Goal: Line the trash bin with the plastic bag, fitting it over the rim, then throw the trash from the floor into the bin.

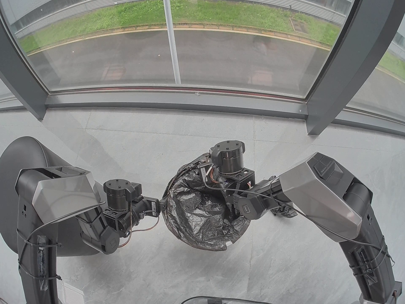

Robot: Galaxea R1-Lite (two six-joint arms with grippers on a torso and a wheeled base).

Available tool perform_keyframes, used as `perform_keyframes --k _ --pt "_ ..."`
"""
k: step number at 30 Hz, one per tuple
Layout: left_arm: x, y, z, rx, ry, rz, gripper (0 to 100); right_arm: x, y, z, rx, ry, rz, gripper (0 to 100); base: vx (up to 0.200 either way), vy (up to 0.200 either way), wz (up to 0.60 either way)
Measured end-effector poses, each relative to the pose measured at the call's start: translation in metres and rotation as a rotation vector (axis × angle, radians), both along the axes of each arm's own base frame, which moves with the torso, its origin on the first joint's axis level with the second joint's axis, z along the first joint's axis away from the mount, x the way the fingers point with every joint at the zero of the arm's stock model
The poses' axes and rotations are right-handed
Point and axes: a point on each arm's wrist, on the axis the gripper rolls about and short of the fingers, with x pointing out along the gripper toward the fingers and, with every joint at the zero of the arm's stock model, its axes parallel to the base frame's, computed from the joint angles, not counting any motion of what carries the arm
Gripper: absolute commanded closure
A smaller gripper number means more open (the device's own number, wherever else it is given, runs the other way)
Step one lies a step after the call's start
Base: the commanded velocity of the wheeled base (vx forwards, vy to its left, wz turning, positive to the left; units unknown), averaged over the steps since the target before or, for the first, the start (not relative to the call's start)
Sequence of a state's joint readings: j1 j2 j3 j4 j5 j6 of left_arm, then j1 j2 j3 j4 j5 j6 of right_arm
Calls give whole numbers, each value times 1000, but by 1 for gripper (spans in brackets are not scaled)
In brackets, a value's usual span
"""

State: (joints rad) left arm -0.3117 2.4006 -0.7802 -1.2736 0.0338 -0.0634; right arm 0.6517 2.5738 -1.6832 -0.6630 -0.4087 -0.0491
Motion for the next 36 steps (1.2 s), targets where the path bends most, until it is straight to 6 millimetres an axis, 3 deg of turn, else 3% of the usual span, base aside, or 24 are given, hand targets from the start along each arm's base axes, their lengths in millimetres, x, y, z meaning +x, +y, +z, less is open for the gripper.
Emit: perform_keyframes --k 15,36 --pt "-4 -1 -19 2 54 -4 0 -4 -3 2 9 -2 -2 100 0 0 0" --pt "-5 -2 -28 -59 96 24 0 2 -13 9 20 -6 -25 100 0 0 0"
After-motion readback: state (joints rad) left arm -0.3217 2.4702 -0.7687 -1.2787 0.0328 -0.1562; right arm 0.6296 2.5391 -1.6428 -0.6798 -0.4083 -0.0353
